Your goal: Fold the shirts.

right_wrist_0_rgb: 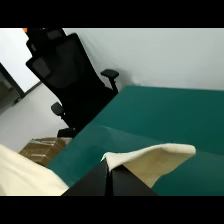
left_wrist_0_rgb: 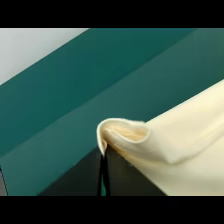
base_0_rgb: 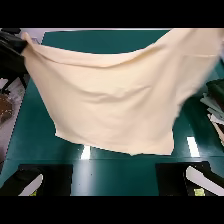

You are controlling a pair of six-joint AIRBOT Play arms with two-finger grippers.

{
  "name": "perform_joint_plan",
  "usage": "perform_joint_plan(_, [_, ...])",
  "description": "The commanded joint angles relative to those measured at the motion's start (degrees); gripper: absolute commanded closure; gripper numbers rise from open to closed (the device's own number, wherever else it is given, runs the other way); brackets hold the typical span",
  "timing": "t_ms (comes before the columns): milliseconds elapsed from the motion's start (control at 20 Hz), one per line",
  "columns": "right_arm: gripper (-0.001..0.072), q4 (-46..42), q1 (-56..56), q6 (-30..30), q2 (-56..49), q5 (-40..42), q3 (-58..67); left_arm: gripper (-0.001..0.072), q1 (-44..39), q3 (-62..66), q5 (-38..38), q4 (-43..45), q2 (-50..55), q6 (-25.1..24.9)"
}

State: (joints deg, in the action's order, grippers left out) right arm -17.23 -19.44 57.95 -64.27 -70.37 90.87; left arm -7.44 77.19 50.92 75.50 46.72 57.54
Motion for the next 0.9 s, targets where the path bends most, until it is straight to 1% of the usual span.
perform_joint_plan(0, [0.0696,-4.4,6.6,-2.0,-7.1,3.9,-3.6,0.0684,0.0,-6.6,-7.4,3.6,3.3,1.0])
perform_joint_plan(100, [0.0696,-3.7,7.5,-2.1,-9.4,3.9,-3.5,0.0684,0.0,-6.6,-8.2,3.8,4.9,1.0])
perform_joint_plan(300, [0.0695,-4.5,7.2,-2.9,-9.4,6.3,-3.5,0.0683,0.0,-6.6,-12.9,5.6,5.1,1.0])
perform_joint_plan(450, [0.0694,-5.9,6.3,-2.9,-10.2,6.3,-3.5,0.0683,0.0,-6.7,-12.3,6.6,7.3,1.0])
perform_joint_plan(600, [0.0694,-6.5,5.7,-3.0,-11.8,6.0,-3.5,0.0683,0.0,-6.7,-13.4,6.8,10.1,1.0])
perform_joint_plan(700, [0.0694,-6.6,5.8,-3.3,-13.9,6.7,-3.5,0.0683,0.0,-6.8,-16.2,6.8,12.4,1.0])
perform_joint_plan(850, [0.0694,-6.5,5.9,-5.4,-18.4,10.4,-3.5,0.0683,0.0,-6.8,-23.6,6.8,17.9,1.0])
